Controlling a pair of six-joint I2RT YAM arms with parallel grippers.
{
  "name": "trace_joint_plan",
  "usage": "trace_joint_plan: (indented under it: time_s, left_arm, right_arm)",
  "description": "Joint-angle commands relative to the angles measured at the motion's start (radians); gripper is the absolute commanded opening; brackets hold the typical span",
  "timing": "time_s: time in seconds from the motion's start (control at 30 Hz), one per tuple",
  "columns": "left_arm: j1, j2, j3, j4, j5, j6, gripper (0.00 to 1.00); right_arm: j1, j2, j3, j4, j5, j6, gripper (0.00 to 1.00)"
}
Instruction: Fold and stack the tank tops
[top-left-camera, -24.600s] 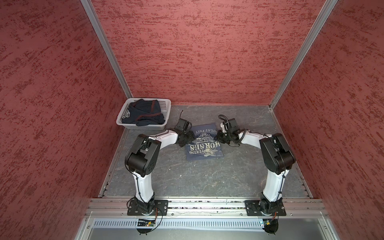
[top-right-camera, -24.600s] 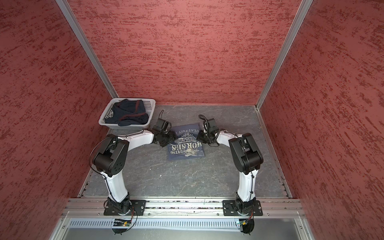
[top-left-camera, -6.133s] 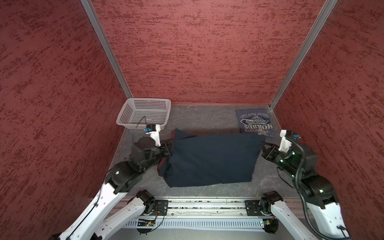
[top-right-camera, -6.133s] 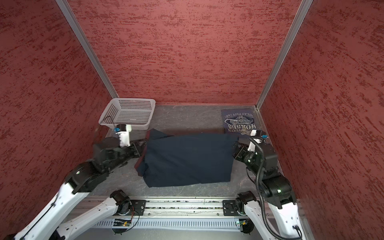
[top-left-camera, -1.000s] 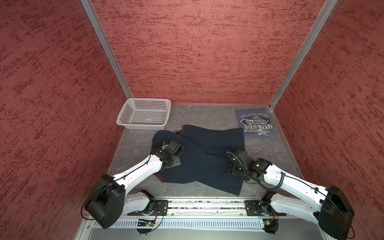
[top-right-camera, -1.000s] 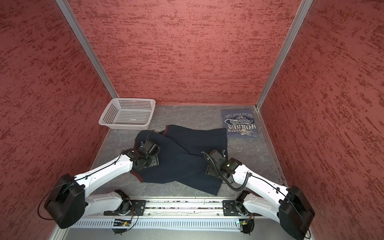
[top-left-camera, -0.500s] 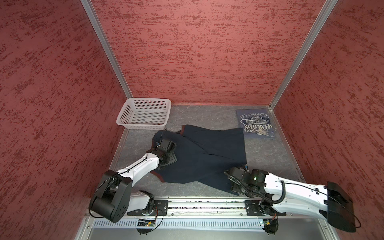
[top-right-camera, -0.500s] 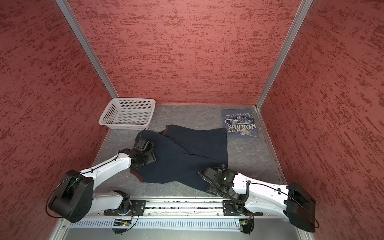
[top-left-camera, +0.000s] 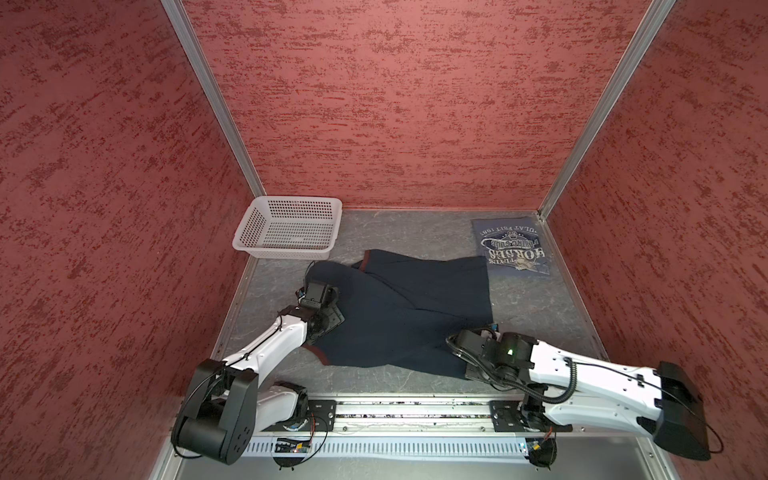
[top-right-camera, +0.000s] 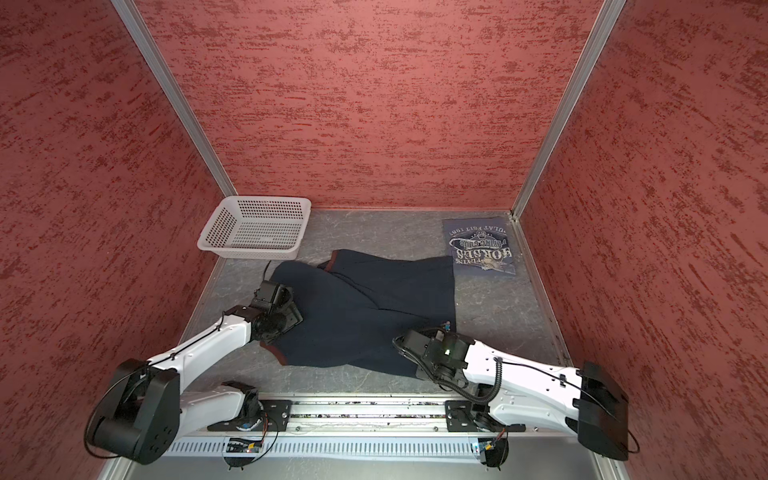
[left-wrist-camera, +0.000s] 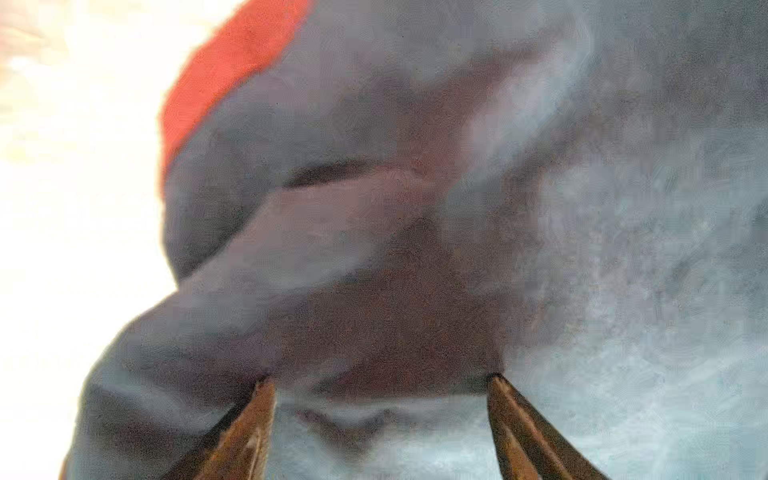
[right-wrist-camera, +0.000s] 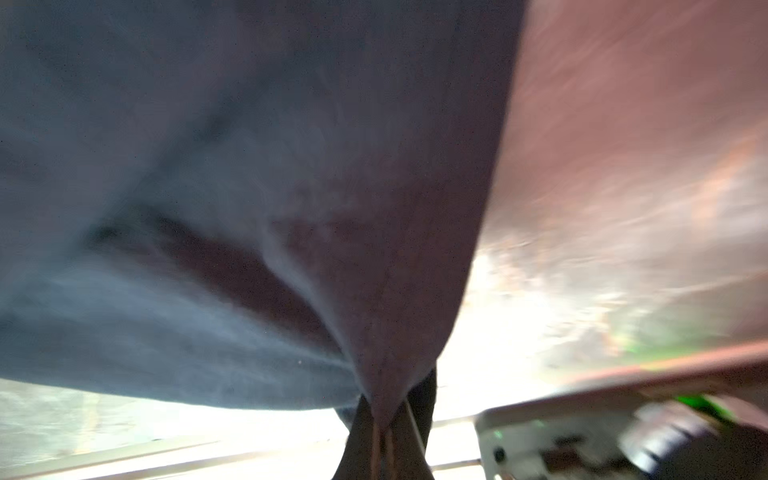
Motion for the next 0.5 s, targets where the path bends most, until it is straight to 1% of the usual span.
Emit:
trace_joint_plan:
  time_s: [0.0,0.07,0.23,0.3,0.4,0.47]
  left_arm:
    - [0.037,-0.039,-0.022,0.005,-0.006,-0.034,0.82]
    - [0.057,-0.045,-0.027,0.009,0.002,-0.035,0.82]
    - [0.104,-0.022,-0.012,0.016,0.033,-0.03,0.82]
    - [0.124,-0.016,-0.004,0.019,0.035,-0.028,0.82]
    - [0.16,-0.014,0.015,0.012,0.033,-0.014,0.83]
    - [0.185,-0.018,0.031,0.002,0.031,0.003,0.83]
  right_arm:
    - [0.004,-0.014,0.082,-0.266,0.192,0.121,0.0]
    - [0.004,-0.01,0.085,-0.269,0.196,0.118,0.0]
    - [0.004,0.027,0.044,-0.232,0.151,0.11,0.0]
    - [0.004,0.034,0.047,-0.234,0.154,0.119,0.01]
    - [0.005,0.047,0.05,-0.236,0.162,0.12,0.05]
    - [0.004,0.05,0.046,-0.221,0.151,0.104,0.11]
